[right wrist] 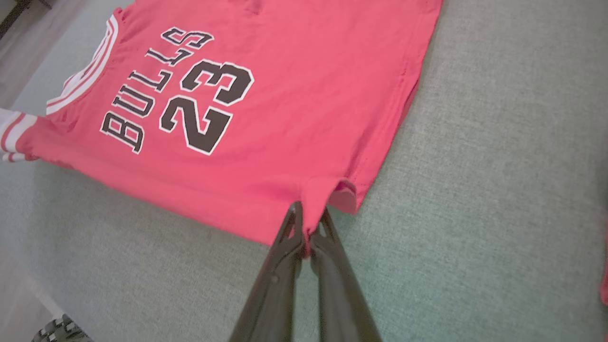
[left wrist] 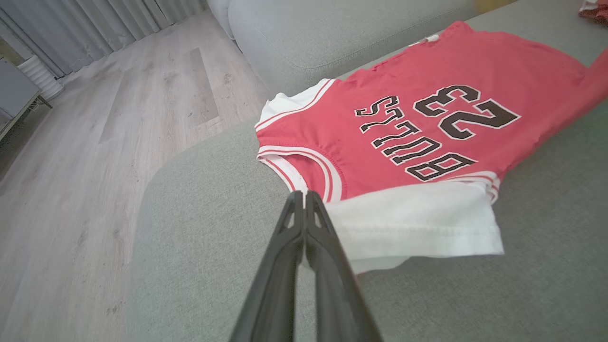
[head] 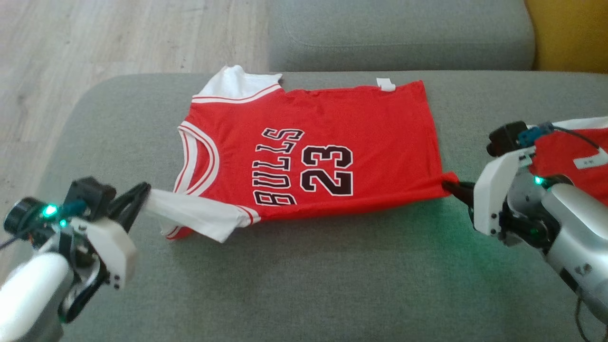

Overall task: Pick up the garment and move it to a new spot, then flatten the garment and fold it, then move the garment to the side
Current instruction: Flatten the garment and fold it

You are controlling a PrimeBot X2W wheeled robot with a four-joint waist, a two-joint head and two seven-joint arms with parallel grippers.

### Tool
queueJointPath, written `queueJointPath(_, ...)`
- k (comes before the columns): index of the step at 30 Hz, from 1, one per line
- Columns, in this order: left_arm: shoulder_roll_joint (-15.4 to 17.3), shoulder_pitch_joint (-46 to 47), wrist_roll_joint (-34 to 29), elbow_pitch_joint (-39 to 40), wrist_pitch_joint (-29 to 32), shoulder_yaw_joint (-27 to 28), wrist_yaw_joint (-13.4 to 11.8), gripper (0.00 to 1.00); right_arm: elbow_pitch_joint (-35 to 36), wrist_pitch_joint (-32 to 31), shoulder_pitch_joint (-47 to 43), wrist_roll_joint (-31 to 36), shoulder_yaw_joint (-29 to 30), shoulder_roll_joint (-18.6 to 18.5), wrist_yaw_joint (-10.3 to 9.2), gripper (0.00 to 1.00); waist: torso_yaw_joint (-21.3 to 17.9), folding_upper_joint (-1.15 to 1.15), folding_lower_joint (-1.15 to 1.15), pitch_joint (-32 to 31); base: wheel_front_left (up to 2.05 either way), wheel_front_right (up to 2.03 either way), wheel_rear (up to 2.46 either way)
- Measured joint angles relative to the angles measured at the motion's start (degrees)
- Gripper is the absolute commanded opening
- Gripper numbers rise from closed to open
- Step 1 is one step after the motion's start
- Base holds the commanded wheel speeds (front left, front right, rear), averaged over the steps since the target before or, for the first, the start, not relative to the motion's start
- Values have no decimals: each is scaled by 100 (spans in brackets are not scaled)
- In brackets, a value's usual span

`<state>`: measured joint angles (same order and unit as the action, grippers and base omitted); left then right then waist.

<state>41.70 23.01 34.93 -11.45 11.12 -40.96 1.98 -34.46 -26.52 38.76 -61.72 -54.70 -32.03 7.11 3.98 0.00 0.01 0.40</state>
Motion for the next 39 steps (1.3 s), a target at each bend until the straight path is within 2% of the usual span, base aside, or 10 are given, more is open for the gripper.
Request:
queueJointPath(10, -457, 1109, -174, -1430, 98, -193, 361, 0, -732, 334, 458, 201, 165, 515, 0, 0, -144, 0, 0, 311, 0, 0, 0)
queueJointPath(24, -1010, 2681, -579, -3141, -272, -539, 511, 0, -1151, 542, 1117, 342, 60, 893, 0, 0, -390, 0, -1, 921, 0, 0, 0)
queueJointPath(27, -1218, 2935, -531, -3639, -336, -542, 516, 0, -1255, 541, 1278, 309, 65, 1033, 0, 0, -462, 0, -1, 1123, 0, 0, 0)
queueJointPath(28, -1263, 2970, -519, -3752, -390, -542, 516, 14, -1273, 541, 1295, 285, 63, 1062, 0, 58, -476, 0, 0, 1173, 0, 0, 0)
queueJointPath(29, -1307, 2993, -519, -3857, -443, -544, 516, 100, -1304, 543, 1308, 279, 58, 1092, 0, 100, -488, 0, 0, 1212, 0, 0, 0)
queueJointPath(33, -1518, 3111, -537, -4143, -893, -539, 480, 100, -1466, 902, 1349, 278, 142, 1137, 0, 100, -471, 0, 0, 1302, 0, 0, 0)
queueJointPath(39, -1885, 3317, -368, -4311, -2081, -155, 80, 100, -1389, 1846, 1350, 160, 425, 1134, 0, 100, -347, 0, -1, 1192, 0, 0, 0)
